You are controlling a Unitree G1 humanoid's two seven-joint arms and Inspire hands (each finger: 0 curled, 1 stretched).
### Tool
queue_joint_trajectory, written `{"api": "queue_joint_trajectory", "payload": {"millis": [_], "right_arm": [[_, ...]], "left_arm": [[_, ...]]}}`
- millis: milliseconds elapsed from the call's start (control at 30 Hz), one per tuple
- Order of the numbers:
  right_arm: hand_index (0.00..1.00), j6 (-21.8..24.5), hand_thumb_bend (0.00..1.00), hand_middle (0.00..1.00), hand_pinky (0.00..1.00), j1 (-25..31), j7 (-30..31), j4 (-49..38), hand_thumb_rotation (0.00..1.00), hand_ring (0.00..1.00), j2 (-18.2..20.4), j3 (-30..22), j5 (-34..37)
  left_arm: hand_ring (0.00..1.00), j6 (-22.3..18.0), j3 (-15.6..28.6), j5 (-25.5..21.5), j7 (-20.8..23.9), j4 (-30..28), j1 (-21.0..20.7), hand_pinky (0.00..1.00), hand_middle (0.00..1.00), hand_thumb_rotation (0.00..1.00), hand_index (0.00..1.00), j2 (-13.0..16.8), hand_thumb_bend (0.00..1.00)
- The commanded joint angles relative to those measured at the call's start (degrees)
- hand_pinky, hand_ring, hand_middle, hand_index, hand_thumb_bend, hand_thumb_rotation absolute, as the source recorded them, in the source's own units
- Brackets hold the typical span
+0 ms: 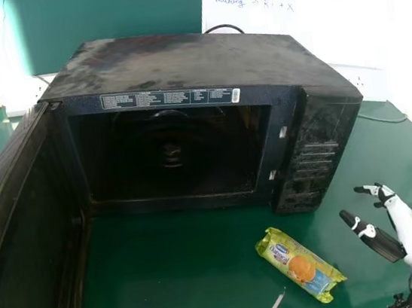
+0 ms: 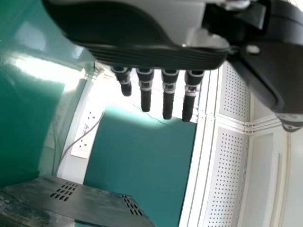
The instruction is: Put biscuit inside oven
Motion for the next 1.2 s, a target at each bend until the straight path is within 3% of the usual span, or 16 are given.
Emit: {"api": "queue_joint_trajectory", "payload": {"millis": [0, 100, 467, 933, 1167], "right_arm": [[0.84, 0.1, 1.00, 0.89, 0.80, 0.2, 0.3, -0.6, 0.48, 0.87, 0.3, 0.1, 0.5], [0.83, -1.3, 1.00, 0.89, 0.79, 0.1, -0.3, 0.0, 0.46, 0.87, 0.4, 0.0, 0.7], [0.84, 1.8, 1.00, 0.89, 0.78, 1.0, 1.5, -3.8, 0.47, 0.87, 0.1, 0.1, -0.3], [0.81, 3.5, 1.00, 0.86, 0.75, 5.4, 0.9, -14.6, 0.51, 0.85, 4.5, 2.4, -6.3], [0.83, 6.4, 1.00, 0.88, 0.80, 8.1, 3.0, -19.4, 0.55, 0.87, 5.8, 4.6, -11.3]], "left_arm": [[0.95, -0.8, 0.4, 0.1, -0.3, -0.2, 0.4, 1.00, 0.92, 0.97, 0.88, -0.1, 0.96], [0.95, -0.8, 0.4, 0.0, -0.4, -0.1, 0.3, 1.00, 0.92, 0.96, 0.88, -0.1, 0.96], [0.95, -0.7, 0.3, 0.2, 0.0, -0.8, 0.5, 1.00, 0.92, 0.97, 0.88, -0.3, 0.96], [0.94, -0.6, 0.1, 0.7, 1.1, -2.3, 0.9, 1.00, 0.91, 0.98, 0.88, -1.1, 0.95], [0.94, -0.3, 0.1, 0.6, 1.3, -3.0, 1.3, 1.00, 0.92, 0.97, 0.88, -1.2, 0.95]]}}
